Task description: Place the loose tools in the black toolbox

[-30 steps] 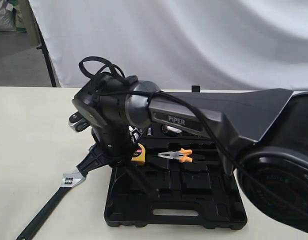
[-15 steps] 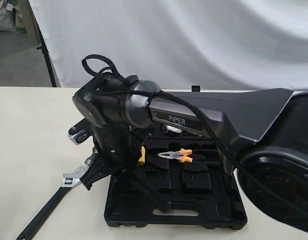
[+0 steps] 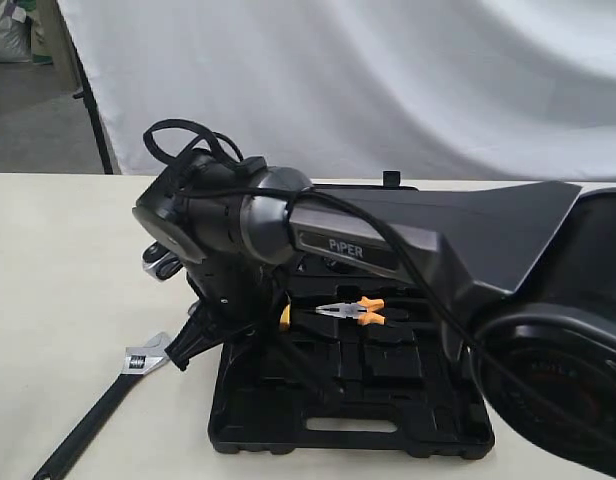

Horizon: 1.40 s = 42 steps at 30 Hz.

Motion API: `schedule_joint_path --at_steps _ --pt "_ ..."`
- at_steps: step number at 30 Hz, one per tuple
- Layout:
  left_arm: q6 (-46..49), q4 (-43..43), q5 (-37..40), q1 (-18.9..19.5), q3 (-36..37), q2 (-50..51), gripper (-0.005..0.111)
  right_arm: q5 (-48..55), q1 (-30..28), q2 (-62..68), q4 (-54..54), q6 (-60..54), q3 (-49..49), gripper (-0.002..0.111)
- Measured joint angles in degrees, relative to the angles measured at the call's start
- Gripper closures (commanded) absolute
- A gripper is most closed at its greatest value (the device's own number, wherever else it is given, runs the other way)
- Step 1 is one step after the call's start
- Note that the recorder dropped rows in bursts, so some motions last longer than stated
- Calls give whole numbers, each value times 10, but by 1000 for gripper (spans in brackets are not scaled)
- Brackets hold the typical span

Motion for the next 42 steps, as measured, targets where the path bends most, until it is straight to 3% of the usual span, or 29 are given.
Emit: schedule_joint_path --at_steps 11,13,18,20,31,42 --pt "0 0 0 0 0 0 106 5 4 0 -21 10 0 107" --pt "0 0 0 0 0 0 106 7 4 0 -21 10 0 96" --pt "0 0 0 0 0 0 106 8 6 0 -23 8 0 56" --pt "0 0 0 0 0 0 106 10 8 0 -21 5 0 48" --pt "0 0 0 0 0 0 106 6 13 0 -17 -39 -36 47" --pt "0 0 0 0 0 0 106 -98 4 29 -36 -42 -46 50"
